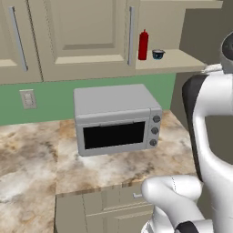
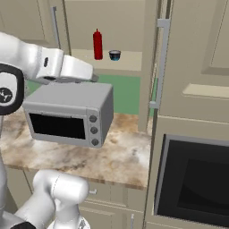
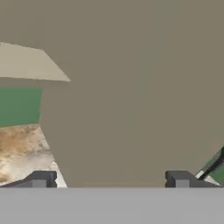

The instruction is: The dining table condiment station is running low on ketchup. Refill the condiment station by opening the cabinet and taking the ketchup from the cabinet and placing it on the dining table.

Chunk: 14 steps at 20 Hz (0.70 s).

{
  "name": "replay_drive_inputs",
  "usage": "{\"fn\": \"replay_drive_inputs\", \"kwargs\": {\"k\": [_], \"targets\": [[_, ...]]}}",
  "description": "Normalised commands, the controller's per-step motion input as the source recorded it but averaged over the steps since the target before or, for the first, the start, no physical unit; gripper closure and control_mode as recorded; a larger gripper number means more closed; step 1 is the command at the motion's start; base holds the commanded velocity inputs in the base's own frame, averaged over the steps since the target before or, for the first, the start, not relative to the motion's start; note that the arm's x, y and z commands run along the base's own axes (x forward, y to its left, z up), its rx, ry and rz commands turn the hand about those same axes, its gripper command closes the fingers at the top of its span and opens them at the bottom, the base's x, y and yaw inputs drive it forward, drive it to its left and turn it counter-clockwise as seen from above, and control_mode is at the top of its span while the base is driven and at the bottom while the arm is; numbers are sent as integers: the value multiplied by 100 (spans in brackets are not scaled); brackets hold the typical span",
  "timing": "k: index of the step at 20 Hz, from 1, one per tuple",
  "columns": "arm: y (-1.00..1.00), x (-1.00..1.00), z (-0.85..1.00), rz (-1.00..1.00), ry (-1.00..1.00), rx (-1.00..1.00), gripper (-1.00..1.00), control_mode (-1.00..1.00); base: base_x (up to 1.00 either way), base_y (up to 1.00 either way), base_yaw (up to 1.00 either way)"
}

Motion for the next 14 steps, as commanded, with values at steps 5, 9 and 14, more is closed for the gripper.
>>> {"fn": "replay_drive_inputs", "kwargs": {"k": [5,9,14], "targets": [[28,7,6,33,-23,38,-100,-100,0,0,0],[31,16,0,39,-22,27,-100,-100,0,0,0],[36,33,0,37,-11,17,-100,-100,0,0,0]]}}
